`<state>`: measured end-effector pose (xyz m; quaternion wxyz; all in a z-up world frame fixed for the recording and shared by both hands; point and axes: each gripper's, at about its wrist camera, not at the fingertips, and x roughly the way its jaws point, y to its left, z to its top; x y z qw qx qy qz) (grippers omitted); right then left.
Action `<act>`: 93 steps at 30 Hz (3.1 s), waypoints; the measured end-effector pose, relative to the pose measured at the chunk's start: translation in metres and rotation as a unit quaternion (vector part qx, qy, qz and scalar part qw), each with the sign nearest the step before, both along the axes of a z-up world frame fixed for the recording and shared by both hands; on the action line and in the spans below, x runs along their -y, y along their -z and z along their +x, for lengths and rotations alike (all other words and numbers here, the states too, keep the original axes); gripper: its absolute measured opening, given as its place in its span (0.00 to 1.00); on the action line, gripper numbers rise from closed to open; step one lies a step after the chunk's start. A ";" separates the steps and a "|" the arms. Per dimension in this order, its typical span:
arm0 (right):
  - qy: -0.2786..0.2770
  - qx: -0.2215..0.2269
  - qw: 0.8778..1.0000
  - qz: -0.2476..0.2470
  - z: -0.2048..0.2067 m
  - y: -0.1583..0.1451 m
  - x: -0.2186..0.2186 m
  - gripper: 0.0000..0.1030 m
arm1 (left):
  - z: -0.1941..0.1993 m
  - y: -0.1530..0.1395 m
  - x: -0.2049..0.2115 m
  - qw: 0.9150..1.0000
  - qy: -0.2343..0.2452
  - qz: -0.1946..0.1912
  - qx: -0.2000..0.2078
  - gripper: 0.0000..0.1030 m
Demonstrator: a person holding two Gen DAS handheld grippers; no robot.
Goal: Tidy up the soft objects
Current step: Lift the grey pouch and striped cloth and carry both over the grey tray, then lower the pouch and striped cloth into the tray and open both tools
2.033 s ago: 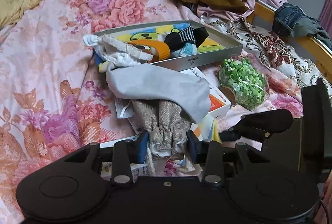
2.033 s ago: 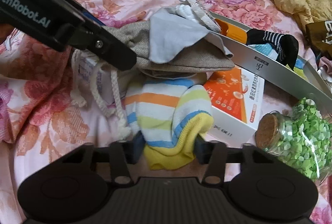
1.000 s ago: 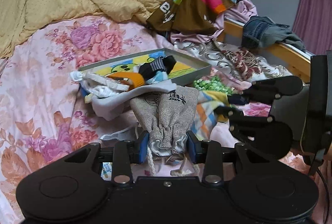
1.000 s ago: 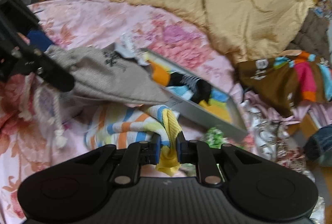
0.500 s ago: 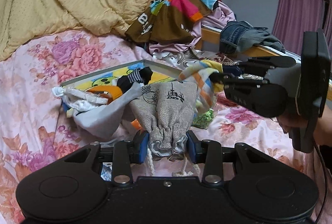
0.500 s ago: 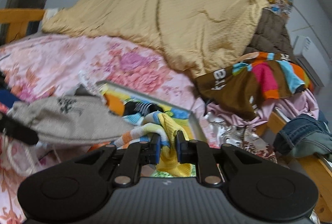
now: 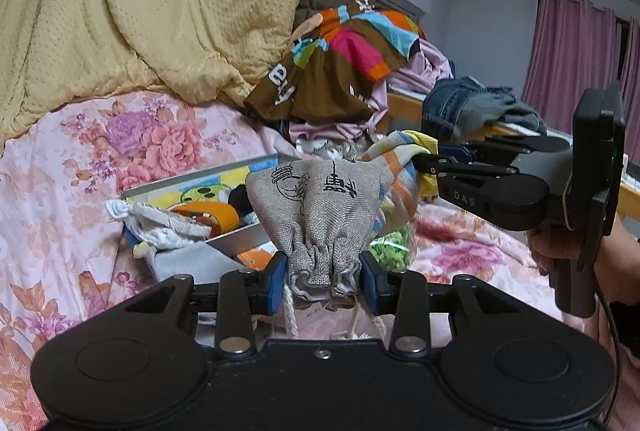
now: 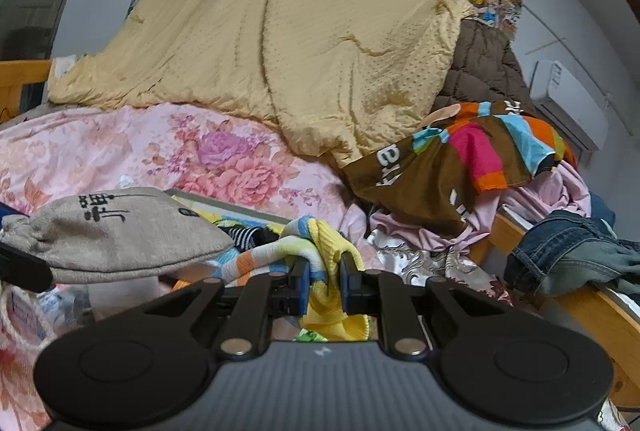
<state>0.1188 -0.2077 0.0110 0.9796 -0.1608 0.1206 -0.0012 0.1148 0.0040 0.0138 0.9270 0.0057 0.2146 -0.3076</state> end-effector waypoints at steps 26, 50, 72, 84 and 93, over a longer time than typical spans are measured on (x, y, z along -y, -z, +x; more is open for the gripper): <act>-0.054 -0.032 0.998 0.009 0.040 -0.010 -0.012 0.16 | 0.059 -0.003 -0.009 0.996 -0.085 -0.017 0.031 0.39; -0.056 0.020 0.998 0.017 0.139 -0.002 -0.026 0.16 | 0.189 0.007 0.000 0.986 -0.152 -0.057 0.041 0.39; 0.026 -0.038 0.997 0.069 0.195 0.023 -0.012 0.18 | 0.230 0.048 -0.010 0.983 -0.175 -0.027 -0.045 0.40; 0.028 -0.098 0.992 0.077 0.201 0.044 -0.013 0.22 | 0.231 0.053 -0.008 0.983 -0.172 -0.026 -0.052 0.41; 0.018 -0.108 0.991 0.074 0.201 0.050 -0.019 0.32 | 0.230 0.053 -0.010 0.983 -0.172 -0.032 -0.056 0.41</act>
